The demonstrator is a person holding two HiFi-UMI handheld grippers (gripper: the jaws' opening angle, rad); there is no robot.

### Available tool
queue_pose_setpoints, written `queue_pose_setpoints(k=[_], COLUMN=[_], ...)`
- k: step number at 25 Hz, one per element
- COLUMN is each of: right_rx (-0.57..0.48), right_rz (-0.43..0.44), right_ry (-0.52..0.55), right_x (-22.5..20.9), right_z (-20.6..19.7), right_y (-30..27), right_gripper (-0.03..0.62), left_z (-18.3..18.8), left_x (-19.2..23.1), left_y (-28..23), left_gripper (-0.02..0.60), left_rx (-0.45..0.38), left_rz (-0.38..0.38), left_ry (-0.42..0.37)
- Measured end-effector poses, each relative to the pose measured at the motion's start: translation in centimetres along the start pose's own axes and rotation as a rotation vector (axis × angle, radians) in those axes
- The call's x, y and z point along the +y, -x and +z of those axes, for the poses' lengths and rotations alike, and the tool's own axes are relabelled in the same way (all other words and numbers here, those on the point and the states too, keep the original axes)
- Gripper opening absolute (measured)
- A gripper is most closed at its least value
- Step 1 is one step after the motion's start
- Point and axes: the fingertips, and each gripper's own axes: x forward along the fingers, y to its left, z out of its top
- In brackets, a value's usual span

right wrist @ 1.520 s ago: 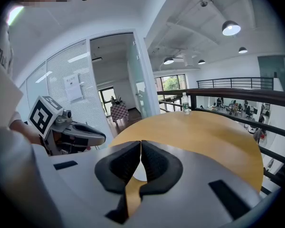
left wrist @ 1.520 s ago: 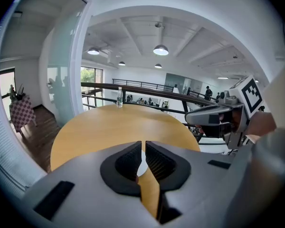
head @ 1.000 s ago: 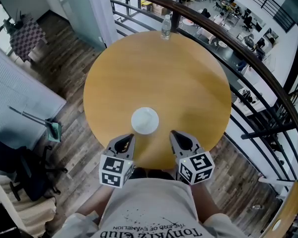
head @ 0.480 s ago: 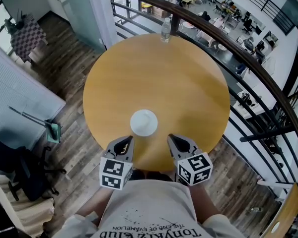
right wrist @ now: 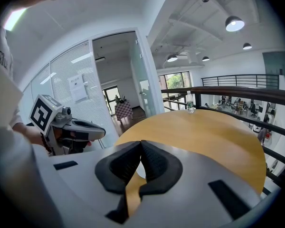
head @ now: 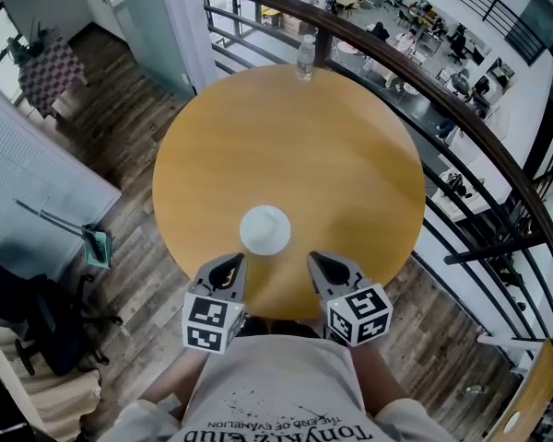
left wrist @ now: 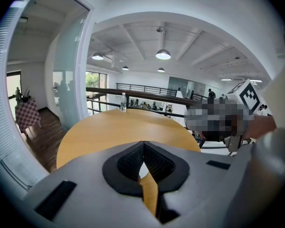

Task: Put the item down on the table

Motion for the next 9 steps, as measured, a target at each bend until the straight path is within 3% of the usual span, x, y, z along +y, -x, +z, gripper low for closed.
queue_pose_setpoints(k=[9], right_rx=[0.005], right_rz=[0.008], right_ry=[0.009], right_x=[0.09], right_z=[0.11], right_y=[-0.05], right_gripper=[0.026], left_z=[-0.21], left_x=[-0.10], left_y=[-0.16], left_gripper=[0.023], left_rx=[0.012], left_rz=[-0.018], left_ry=[0.008])
